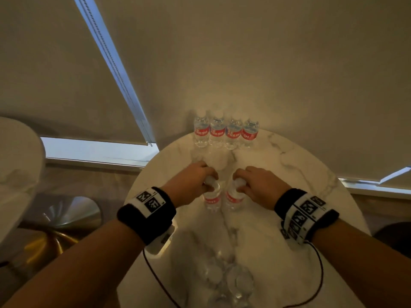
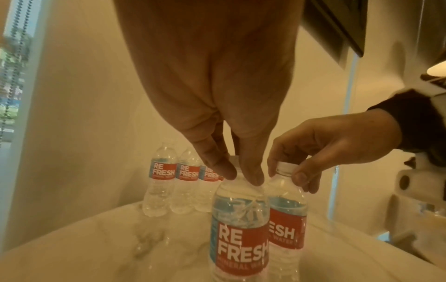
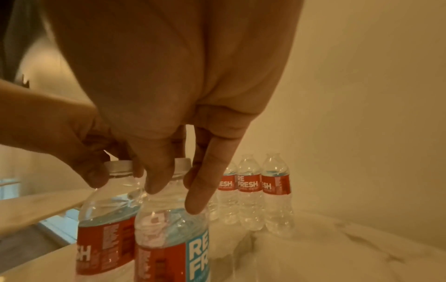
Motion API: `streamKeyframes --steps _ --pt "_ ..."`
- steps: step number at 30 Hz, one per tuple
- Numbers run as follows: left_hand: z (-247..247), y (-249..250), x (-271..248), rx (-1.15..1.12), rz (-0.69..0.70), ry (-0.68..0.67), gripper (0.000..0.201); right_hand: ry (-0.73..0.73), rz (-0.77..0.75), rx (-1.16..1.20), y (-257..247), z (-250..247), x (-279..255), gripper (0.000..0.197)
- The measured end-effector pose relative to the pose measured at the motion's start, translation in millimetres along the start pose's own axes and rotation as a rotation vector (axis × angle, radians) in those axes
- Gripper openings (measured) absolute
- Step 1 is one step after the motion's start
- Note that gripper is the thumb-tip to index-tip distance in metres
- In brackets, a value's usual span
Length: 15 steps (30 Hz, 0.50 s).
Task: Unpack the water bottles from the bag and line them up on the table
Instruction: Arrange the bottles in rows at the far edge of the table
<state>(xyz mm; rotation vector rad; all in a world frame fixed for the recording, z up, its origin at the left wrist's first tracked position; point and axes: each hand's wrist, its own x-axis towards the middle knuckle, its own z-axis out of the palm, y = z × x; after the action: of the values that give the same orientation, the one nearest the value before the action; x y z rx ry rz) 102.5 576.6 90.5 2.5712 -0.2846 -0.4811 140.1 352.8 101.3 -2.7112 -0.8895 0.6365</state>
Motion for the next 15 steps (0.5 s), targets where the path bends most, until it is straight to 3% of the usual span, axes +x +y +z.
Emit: streamKeyframes --steps 8,15 --pt "-54.3 -43.3 93.4 0.068 -0.017 0.14 0.033 0.1 -0.014 -0.035 11.8 -39.7 120.5 0.028" --pt "-76.2 -66.4 130.9 0.117 -0.051 0.169 0.036 0.116 -0.063 -0.102 17.4 -57.1 169.7 0.033"
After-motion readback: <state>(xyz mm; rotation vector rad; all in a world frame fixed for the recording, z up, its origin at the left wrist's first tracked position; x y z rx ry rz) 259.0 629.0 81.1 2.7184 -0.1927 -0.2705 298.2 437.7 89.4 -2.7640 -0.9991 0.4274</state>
